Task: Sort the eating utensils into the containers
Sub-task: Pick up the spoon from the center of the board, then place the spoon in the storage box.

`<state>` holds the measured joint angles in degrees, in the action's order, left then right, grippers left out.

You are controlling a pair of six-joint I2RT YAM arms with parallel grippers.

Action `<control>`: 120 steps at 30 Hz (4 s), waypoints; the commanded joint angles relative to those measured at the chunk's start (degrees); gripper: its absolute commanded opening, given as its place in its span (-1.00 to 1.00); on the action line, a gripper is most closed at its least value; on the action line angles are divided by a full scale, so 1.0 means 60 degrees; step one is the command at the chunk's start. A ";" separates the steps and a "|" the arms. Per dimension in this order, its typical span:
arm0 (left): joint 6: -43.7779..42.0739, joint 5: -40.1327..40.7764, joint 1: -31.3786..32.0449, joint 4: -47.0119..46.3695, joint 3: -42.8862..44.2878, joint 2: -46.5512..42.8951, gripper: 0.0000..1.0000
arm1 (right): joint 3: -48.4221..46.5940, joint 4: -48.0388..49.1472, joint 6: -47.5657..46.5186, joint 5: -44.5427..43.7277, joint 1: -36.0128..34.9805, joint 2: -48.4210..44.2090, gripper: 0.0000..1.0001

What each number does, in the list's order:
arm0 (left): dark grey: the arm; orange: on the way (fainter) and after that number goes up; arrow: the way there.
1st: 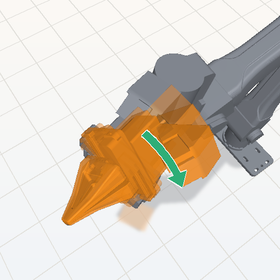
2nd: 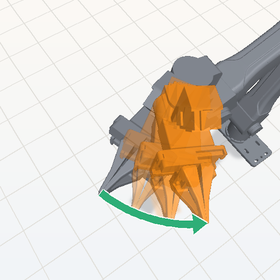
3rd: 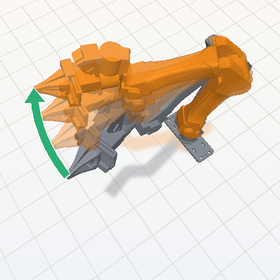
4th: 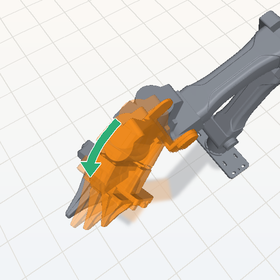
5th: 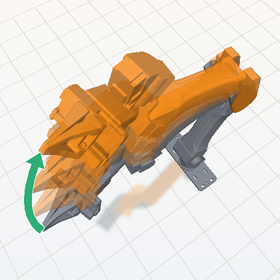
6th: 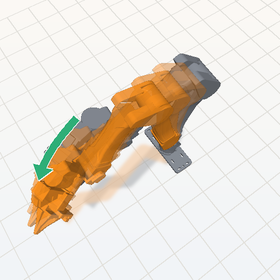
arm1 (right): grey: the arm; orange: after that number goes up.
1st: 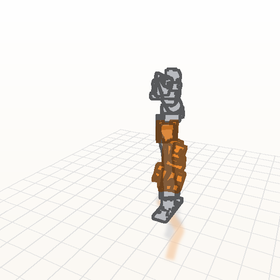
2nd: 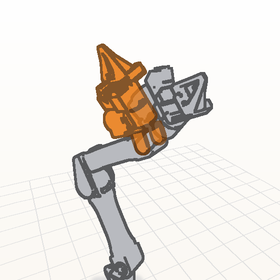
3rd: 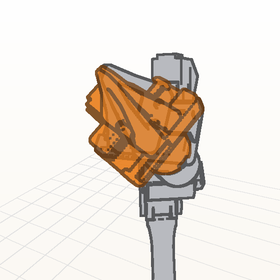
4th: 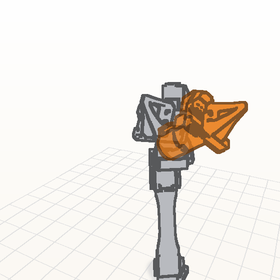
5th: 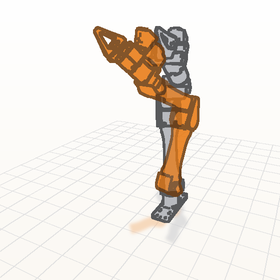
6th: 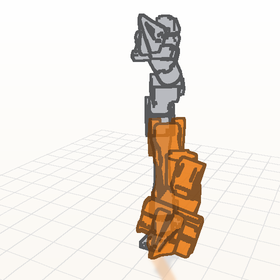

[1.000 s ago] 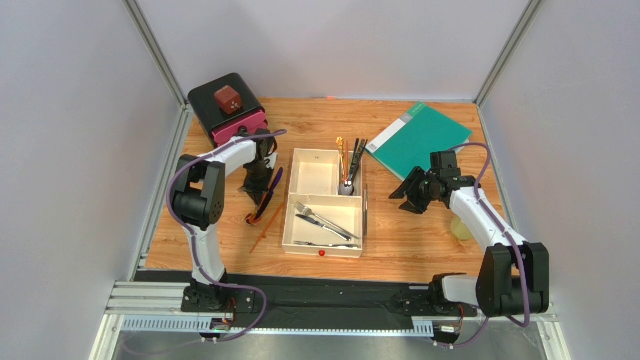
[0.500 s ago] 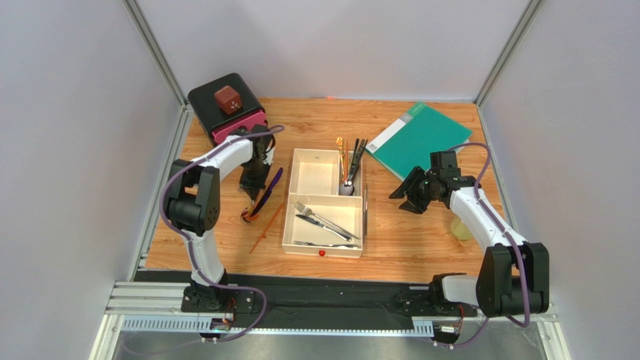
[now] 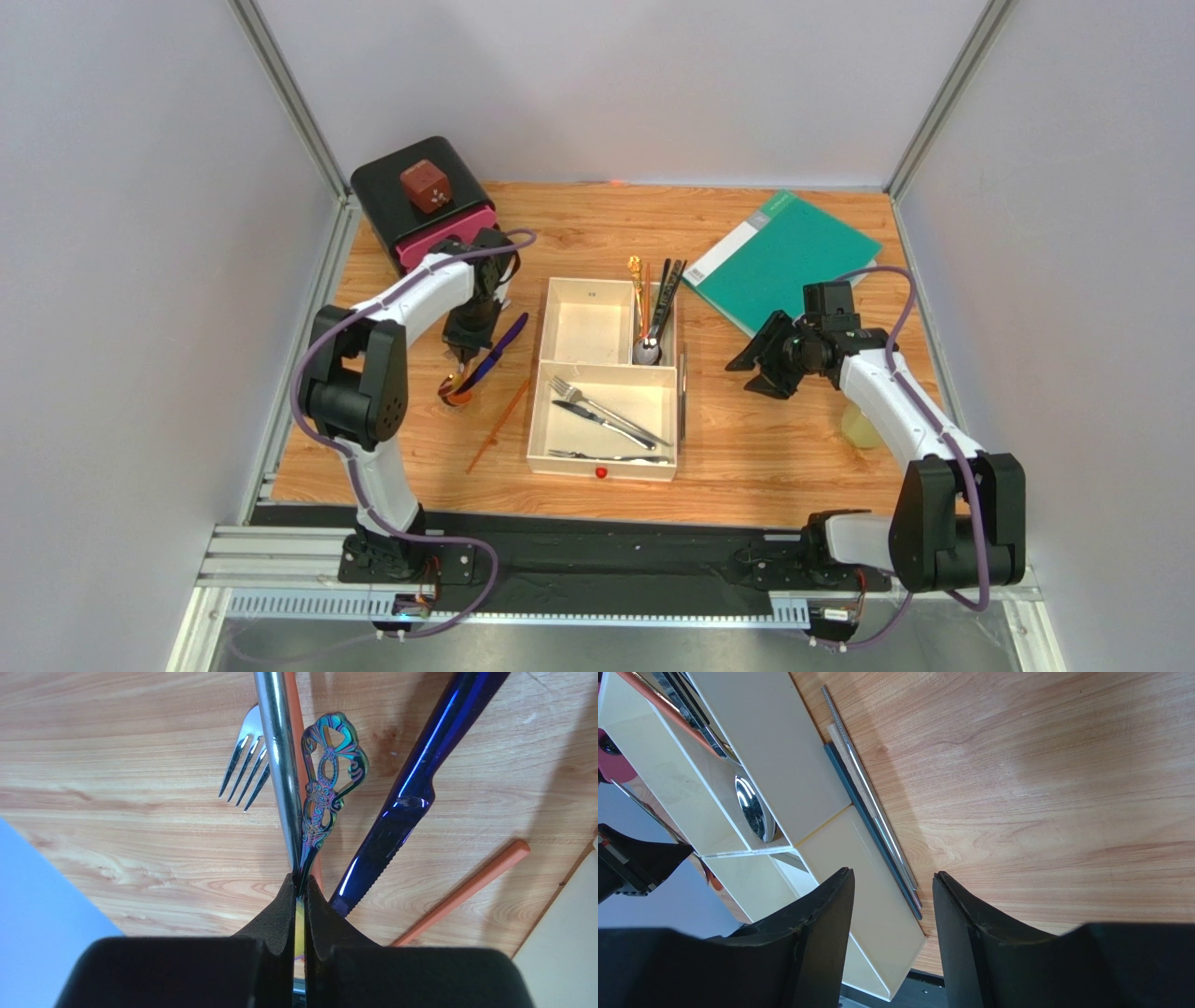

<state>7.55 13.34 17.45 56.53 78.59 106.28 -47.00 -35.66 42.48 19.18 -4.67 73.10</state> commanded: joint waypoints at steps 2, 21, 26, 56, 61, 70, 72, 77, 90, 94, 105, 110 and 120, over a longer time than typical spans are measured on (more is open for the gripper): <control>-0.0087 0.1524 0.0986 0.0070 0.0043 -0.0545 -1.00 | -0.0106 0.0333 0.0083 0.0114 0.0031 -0.0186 0.00; 0.0236 0.3169 0.1911 0.0422 0.0217 -0.0195 -1.00 | -0.0032 0.0421 0.0142 0.0216 0.0031 -0.0070 0.00; 0.0455 0.3835 0.2450 0.0451 0.0320 -0.0003 -1.00 | -0.0076 0.0450 0.0171 0.0260 0.0031 -0.0055 0.00; 0.0368 0.0662 0.2145 0.0934 0.0965 -0.0603 -1.00 | -0.0106 0.0289 0.0054 0.0348 0.0045 -0.0040 0.00; 0.0411 0.0779 0.2116 0.1007 0.0906 -0.0852 -1.00 | -0.0135 0.0304 0.0039 0.0363 0.0045 0.0004 0.00; 0.0573 0.0502 0.2101 0.1535 0.2150 -0.1496 -1.00 | -0.0120 0.0318 0.0039 0.0348 0.0045 -0.0040 0.00; 0.0485 0.0209 0.2115 0.1375 0.2400 -0.1832 -1.00 | -0.0106 0.0304 0.0054 0.0319 0.0045 -0.0069 0.00; -0.0057 -0.1007 0.2408 0.0175 0.2268 -0.2595 -1.00 | -0.0208 0.0274 0.0010 0.0246 0.0045 -0.0084 0.00; 0.0645 -0.3994 0.3140 -0.0516 0.5957 0.0694 -1.00 | -0.0413 0.0099 0.0025 0.0114 0.0045 -0.0186 0.00; 0.0850 -0.4187 0.3244 -0.0472 0.6984 0.1695 -1.00 | -0.0340 -0.0004 0.0010 0.0041 0.0045 -0.0333 -0.01; 0.1451 -0.3791 0.3741 -0.1087 0.7395 0.2794 -1.00 | -0.0208 -0.0429 0.0127 0.0070 0.0045 -0.0728 0.00; 0.1962 -0.3967 0.3873 -0.1263 0.7571 0.3131 -1.00 | -0.0164 -0.0662 0.0157 0.0056 0.0045 -0.0787 0.00; 0.2126 -0.3485 0.4079 -0.1629 0.7644 0.3541 -1.00 | -0.0281 -0.0985 -0.0121 0.0041 0.0045 -0.0758 0.00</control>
<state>19.33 -8.86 41.60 49.98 121.47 126.80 -47.31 -40.80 42.61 19.51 -4.67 69.28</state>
